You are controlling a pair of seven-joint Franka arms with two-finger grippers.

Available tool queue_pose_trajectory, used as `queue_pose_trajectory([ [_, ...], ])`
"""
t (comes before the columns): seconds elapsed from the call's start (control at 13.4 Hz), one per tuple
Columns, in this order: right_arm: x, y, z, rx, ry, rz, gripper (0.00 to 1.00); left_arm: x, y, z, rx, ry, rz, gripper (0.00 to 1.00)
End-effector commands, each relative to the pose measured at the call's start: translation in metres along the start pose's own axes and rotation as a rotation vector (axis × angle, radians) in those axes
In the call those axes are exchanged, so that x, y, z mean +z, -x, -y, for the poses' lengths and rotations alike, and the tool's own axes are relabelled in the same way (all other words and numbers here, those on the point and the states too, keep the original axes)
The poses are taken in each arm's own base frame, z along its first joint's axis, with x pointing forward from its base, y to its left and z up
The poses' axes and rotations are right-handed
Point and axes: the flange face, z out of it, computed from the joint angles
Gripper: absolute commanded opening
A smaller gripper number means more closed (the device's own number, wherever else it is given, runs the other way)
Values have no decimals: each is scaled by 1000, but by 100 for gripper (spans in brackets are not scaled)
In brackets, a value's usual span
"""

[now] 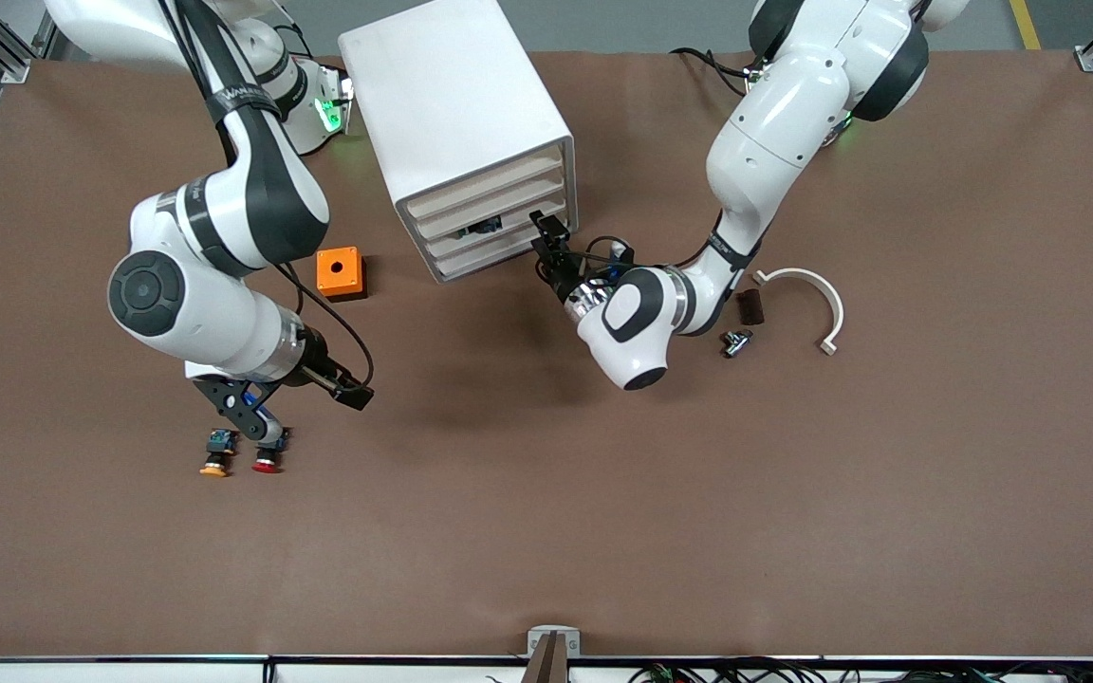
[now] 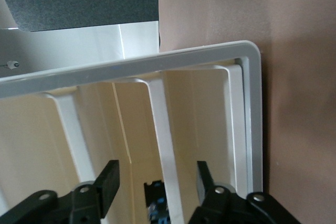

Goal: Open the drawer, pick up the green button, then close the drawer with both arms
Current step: 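Pull the drawer open with the left gripper while the right gripper reaches in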

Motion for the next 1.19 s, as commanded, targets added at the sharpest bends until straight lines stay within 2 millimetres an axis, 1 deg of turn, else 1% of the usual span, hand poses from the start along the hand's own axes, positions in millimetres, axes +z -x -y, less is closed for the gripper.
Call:
queue_pose_trajectory([
  [0.0,-2,7,17,42,-19,7,100,16,7,-5,-43,-20,3,65],
  [0.15,1,7,20,57,-23,7,100,27,10,-4,-73,-19,-14,58],
  [0.22,-2,12,24,60,-30,3,100,28,10,-4,-75,-21,-14,53],
  [0.3,-2,15,28,68,-29,2,100,27,11,-3,-73,-19,-13,45],
  [0.52,-4,25,38,100,-55,-14,100,23,11,-6,-73,-4,2,14],
  [0.6,-3,28,41,100,-62,-18,100,22,10,-7,-68,3,4,6],
  [0.67,3,32,46,101,-64,-20,100,16,9,-8,-64,10,9,2],
  [0.74,4,36,49,127,-73,-23,100,7,8,-10,-64,18,21,1],
  [0.82,5,47,55,138,-73,-28,100,-10,5,-11,-65,36,41,1],
  [0.89,4,52,56,148,-72,-27,100,-30,6,-9,-58,55,65,1],
  [0.97,5,56,57,174,-70,-25,100,-46,6,-7,-50,65,88,1],
  [1.04,8,67,63,188,-67,-24,100,-63,8,-5,-28,79,111,1],
  [1.12,11,72,64,189,-63,-22,100,-88,6,-4,7,104,143,1],
])
